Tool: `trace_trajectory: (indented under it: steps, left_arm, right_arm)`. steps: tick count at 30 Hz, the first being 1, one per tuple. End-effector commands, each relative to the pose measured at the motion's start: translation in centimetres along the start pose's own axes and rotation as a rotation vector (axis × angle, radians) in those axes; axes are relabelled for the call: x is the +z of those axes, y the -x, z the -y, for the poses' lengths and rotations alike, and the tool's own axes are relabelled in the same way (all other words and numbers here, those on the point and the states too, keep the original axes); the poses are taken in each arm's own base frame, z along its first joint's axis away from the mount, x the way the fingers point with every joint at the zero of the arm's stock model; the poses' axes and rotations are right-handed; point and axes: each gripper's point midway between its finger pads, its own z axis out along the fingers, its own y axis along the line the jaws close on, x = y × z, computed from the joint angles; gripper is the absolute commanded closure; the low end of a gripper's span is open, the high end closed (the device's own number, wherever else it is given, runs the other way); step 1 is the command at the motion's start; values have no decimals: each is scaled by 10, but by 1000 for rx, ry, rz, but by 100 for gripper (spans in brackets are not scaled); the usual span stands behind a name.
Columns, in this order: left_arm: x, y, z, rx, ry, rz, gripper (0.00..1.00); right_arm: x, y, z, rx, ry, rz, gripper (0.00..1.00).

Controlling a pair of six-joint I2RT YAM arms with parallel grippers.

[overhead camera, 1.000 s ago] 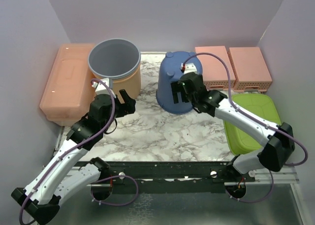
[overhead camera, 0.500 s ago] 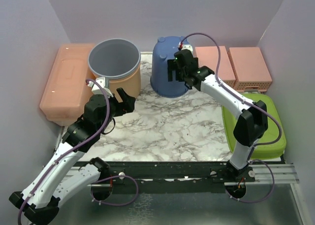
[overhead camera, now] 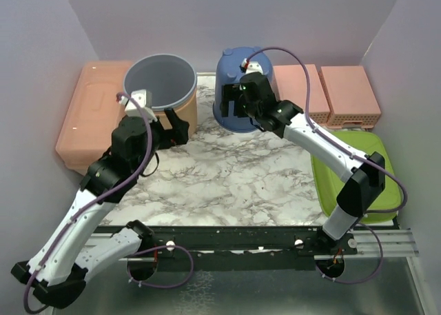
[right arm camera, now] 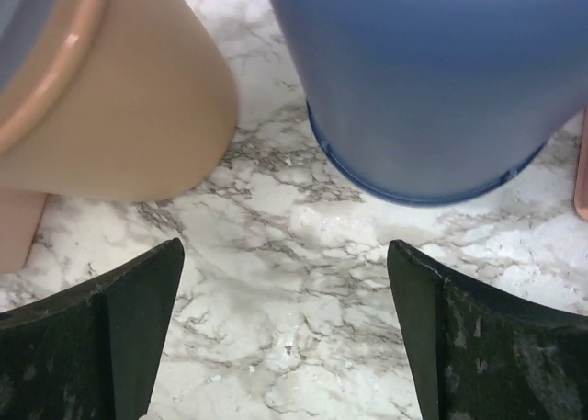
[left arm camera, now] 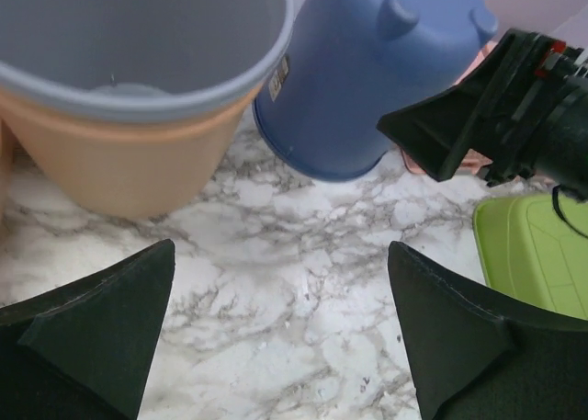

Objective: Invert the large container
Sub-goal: Move the container to the center of the board.

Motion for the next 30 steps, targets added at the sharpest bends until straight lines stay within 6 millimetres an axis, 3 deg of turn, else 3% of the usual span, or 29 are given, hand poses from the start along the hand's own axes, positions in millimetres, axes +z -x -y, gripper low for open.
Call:
trace_trajectory:
  steps: [1,6,14,18,24,27,30]
  left_arm:
    - [19,42,-1,197,130,12,1]
    - [34,70,-24,257,295,9,1]
    - [59,66,-40,232,283,-63,1]
    - [64,78,-57,212,345,-51,1]
    - [74,72,-89,113,358,-103,1]
    - [76,70,-106,57,363,-118,1]
    - [78,66,-111,29,339,-127,1]
  right_arm:
    - [19,25,11,-35,-140,58,4]
    - [34,32,27,17,-248,146,3]
    - [55,54,55,-46,-457,218,0]
    - [79,51,55,11,-397,215,0]
    - [106,49,70,77,-371,150,0]
    - [111,49,86,114,-379,135,0]
    - [112,51,88,111,-341,127,0]
